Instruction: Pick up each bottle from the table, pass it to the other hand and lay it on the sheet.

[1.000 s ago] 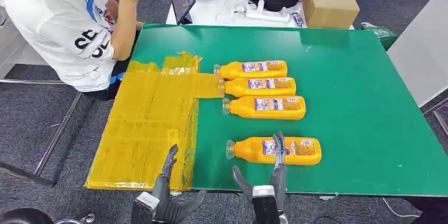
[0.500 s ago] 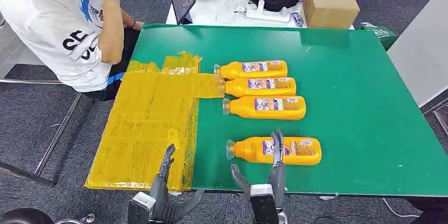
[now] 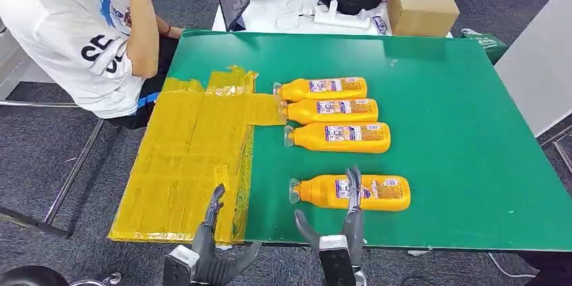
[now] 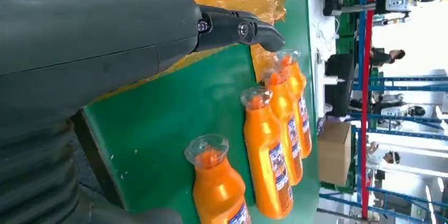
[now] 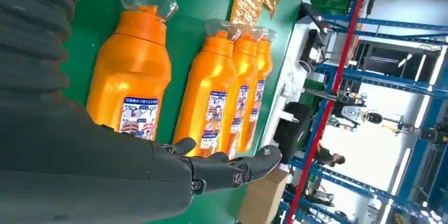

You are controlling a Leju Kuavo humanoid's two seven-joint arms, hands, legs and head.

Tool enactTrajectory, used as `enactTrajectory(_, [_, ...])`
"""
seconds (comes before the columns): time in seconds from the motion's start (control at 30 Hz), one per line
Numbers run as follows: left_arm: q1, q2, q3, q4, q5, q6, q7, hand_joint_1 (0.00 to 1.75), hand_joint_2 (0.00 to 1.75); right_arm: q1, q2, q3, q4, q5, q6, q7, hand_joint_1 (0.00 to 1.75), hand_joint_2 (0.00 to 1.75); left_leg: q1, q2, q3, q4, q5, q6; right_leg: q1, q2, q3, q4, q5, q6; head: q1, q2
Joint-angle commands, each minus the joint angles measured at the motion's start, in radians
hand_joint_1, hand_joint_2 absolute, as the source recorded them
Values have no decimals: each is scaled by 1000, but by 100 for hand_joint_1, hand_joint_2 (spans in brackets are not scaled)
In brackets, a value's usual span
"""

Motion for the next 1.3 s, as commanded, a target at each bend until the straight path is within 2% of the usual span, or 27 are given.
enactTrajectory(0.03, [-63, -22, -38, 72, -1, 0, 8, 0, 175, 7, -23, -26, -25, 2, 1, 5, 0, 175, 0, -2, 3, 0, -1, 0, 1, -3, 5, -1, -1, -1, 0, 0])
enactTrajectory(0.1, [-71, -21, -38, 76, 6, 9, 2, 0, 175, -8, -35, -35, -45, 71, 1, 30, 0, 175, 0, -1, 2, 0, 0, 0, 0, -2, 2, 0, -1, -1, 0, 0])
enactTrajectory(0.13, [-73, -20, -32, 75, 8, 11, -2, 0, 175, -20, -57, -30, -59, 87, 13, 74, 0, 175, 0, -1, 4, 0, -1, 0, 1, -2, 5, -1, -1, -1, 0, 0])
enactTrajectory(0.2, [-77, -27, 4, 67, -4, 2, -16, 0, 175, -58, -138, -31, -82, 231, 108, 274, 0, 175, 0, -1, 2, -1, 0, 0, 0, -2, 3, -1, 0, 0, 0, 0])
enactTrajectory(0.3, [-73, -49, 67, 62, -43, -29, -22, 0, 175, -87, -234, -101, -174, 403, 200, 403, 0, 175, 0, 0, 2, -1, 0, 1, 0, -1, 2, -1, 0, 0, 0, 0])
enactTrajectory(0.47, [-76, -76, 113, 80, -95, -61, -29, 0, 175, -174, -313, -174, -221, 517, 329, 501, 0, 175, -1, 1, 4, 1, -1, 2, 0, 0, 6, -1, 0, 0, 0, 0])
enactTrajectory(0.5, [-76, -82, 121, 84, -103, -71, -29, 0, 175, -200, -336, -167, -204, 554, 371, 544, 0, 175, -2, 1, 1, 0, 1, 2, -2, 1, 2, -1, 1, 1, 0, 0])
enactTrajectory(0.67, [-77, -99, 149, 90, -131, -109, -14, 0, 175, -267, -387, -151, -111, 575, 474, 630, 0, 175, -2, 2, 3, 0, 0, 1, -2, 0, 4, -1, 1, 0, 0, 0])
enactTrajectory(0.83, [-81, -103, 159, 102, -146, -123, -11, 0, 175, -261, -400, -135, -62, 559, 522, 650, 0, 175, -1, 1, 5, -1, 0, 1, -1, 0, 6, -2, 0, 0, 0, 0])
enactTrajectory(0.87, [-83, -102, 160, 107, -151, -127, -9, 0, 175, -260, -406, -122, -43, 533, 564, 654, 0, 175, -1, 1, 5, -1, 0, 1, -1, 0, 6, -2, 0, 0, 0, 0])
enactTrajectory(1.03, [-105, -103, 158, 149, -149, -144, -17, 0, 175, -282, -437, -47, 33, 425, 685, 606, 0, 175, -1, 2, 6, -1, 0, 1, 0, 1, 7, -3, 1, 0, -1, 0])
enactTrajectory(1.3, [-135, -108, 159, 197, -141, -153, -30, 0, 175, -329, -488, 38, 94, 351, 758, 567, 0, 175, -1, 2, 4, -1, 0, 1, -1, 1, 5, -2, 1, 0, -1, 0])
